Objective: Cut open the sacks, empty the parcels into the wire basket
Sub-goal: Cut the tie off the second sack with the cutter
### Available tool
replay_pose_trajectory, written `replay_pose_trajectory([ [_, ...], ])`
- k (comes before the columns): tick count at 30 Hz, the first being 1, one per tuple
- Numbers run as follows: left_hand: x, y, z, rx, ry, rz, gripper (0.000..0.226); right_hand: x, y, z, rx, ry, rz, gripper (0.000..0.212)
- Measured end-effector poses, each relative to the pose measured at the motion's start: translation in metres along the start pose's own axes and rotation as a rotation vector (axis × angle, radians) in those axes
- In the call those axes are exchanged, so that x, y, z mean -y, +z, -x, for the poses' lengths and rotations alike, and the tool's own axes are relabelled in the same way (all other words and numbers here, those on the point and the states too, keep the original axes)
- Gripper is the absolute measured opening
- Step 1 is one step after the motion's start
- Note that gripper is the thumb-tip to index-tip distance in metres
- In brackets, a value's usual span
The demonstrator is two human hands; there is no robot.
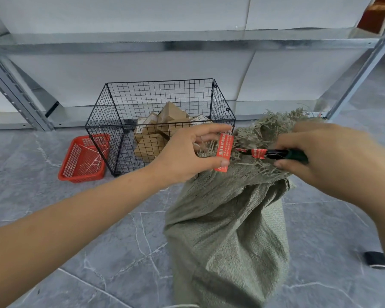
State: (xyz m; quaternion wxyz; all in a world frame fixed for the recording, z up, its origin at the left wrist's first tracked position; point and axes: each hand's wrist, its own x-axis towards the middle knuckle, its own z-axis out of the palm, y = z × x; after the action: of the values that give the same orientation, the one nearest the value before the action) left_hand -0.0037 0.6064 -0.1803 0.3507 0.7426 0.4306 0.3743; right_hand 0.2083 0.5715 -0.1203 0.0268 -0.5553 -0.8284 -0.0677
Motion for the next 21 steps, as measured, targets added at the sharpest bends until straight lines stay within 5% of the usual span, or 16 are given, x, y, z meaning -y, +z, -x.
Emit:
replay_pose_trajectory([
  [21, -0.001, 0.002, 0.001, 0.062, 0.019, -0.031, 0.048, -0.002, 0.048, -0.007, -0.122, -0.111, -0.418, 0.013],
])
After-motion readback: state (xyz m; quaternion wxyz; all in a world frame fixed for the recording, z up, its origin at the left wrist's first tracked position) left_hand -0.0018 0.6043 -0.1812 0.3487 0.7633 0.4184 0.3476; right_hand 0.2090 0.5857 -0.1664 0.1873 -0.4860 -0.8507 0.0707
